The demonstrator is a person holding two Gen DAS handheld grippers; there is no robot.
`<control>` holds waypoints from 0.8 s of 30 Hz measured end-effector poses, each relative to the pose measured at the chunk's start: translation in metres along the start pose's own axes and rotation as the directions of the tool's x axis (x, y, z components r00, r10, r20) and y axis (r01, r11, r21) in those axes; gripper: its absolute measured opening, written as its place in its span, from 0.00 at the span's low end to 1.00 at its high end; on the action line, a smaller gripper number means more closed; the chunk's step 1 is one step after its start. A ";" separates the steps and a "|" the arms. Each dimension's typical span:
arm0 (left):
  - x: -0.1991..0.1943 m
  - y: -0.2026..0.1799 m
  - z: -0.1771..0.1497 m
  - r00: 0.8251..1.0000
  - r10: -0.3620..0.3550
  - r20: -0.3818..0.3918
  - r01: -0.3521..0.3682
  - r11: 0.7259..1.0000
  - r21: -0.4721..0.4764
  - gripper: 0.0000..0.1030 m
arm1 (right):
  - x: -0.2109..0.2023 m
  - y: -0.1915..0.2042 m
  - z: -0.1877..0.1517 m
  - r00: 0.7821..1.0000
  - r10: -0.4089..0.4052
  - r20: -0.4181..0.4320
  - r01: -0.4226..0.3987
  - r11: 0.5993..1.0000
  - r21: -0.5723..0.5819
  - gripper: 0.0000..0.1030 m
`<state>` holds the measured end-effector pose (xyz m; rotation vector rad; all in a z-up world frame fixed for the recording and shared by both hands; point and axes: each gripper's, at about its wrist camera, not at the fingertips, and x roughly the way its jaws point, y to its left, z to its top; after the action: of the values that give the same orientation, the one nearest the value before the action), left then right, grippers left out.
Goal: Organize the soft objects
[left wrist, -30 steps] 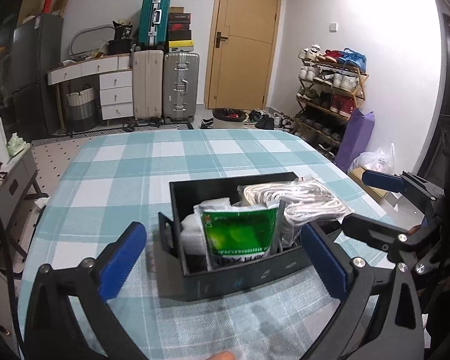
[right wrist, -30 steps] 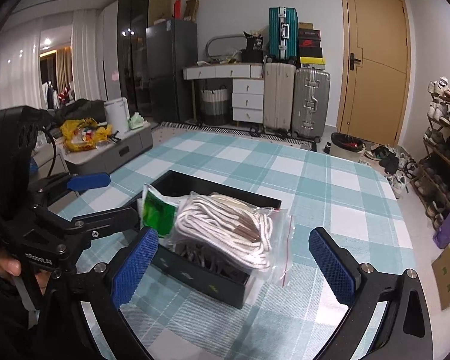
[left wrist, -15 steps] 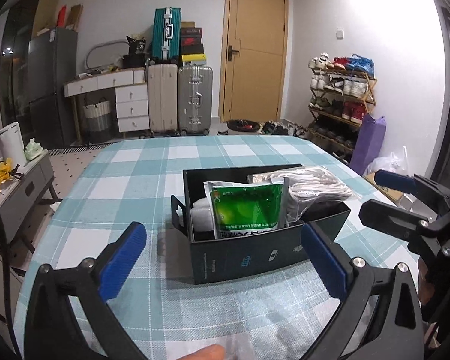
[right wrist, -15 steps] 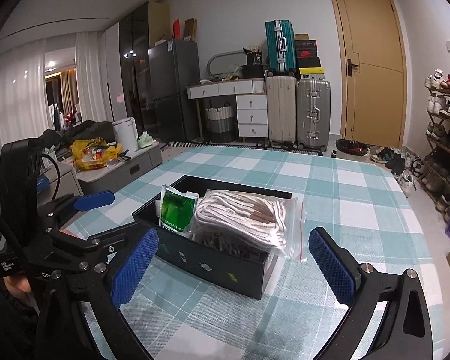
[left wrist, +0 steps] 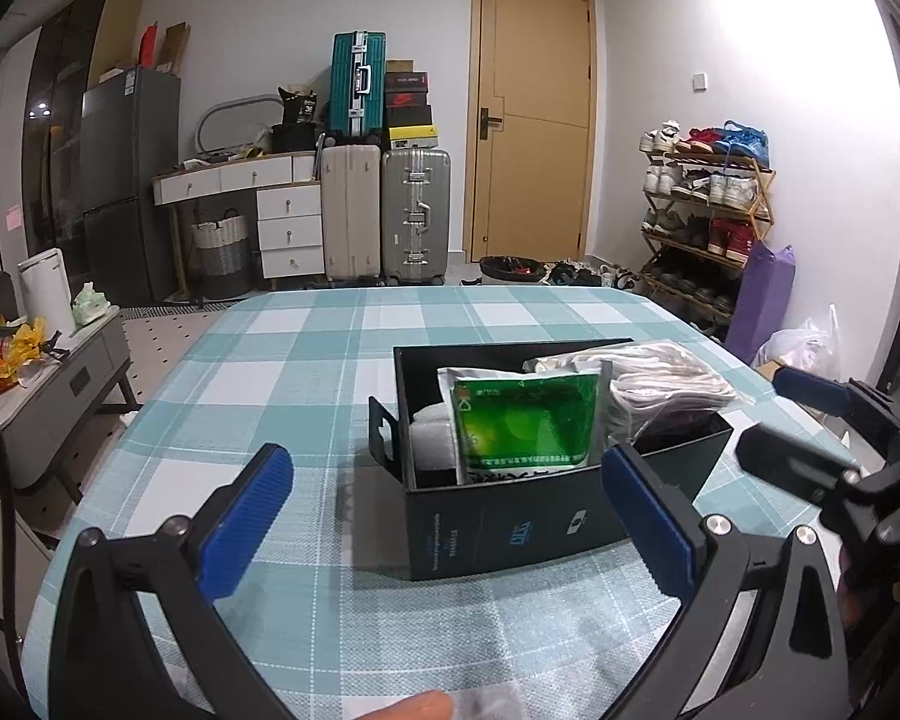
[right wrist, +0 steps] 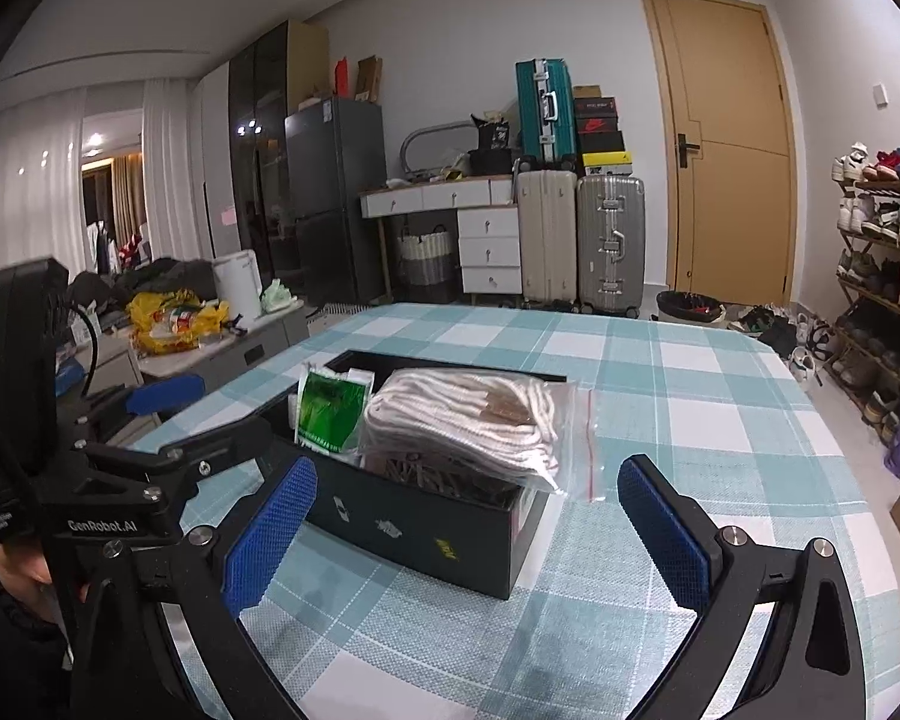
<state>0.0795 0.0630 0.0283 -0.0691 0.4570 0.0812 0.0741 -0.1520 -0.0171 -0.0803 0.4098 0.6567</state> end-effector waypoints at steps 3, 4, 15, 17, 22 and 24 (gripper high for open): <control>-0.001 0.001 0.000 1.000 0.000 0.003 0.000 1.000 -0.002 1.00 | -0.001 -0.002 0.000 1.000 0.004 0.011 -0.004 1.000 0.010 0.99; -0.001 0.001 0.000 1.000 0.003 0.006 -0.003 1.000 -0.001 1.00 | -0.002 -0.003 0.000 1.000 0.004 0.016 -0.005 1.000 0.011 0.99; -0.002 0.001 0.000 1.000 0.007 0.011 -0.007 1.000 -0.004 1.00 | -0.010 -0.006 0.000 0.999 -0.012 0.049 0.011 1.000 0.022 0.99; -0.002 0.001 -0.001 1.000 0.009 0.015 -0.009 1.000 -0.006 1.00 | -0.010 -0.005 0.000 0.999 -0.015 0.049 0.014 1.000 0.019 0.99; -0.003 0.001 -0.001 1.000 0.010 0.019 -0.010 1.000 -0.005 1.00 | -0.011 -0.005 0.000 0.999 -0.017 0.050 0.016 1.000 0.014 0.99; -0.004 0.002 -0.002 1.000 0.010 0.021 -0.010 1.000 -0.007 1.00 | -0.011 -0.005 0.000 0.999 -0.019 0.049 0.018 1.000 0.016 0.99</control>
<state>0.0747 0.0641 0.0288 -0.0732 0.4360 0.0933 0.0694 -0.1620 -0.0136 -0.0533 0.3663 0.6364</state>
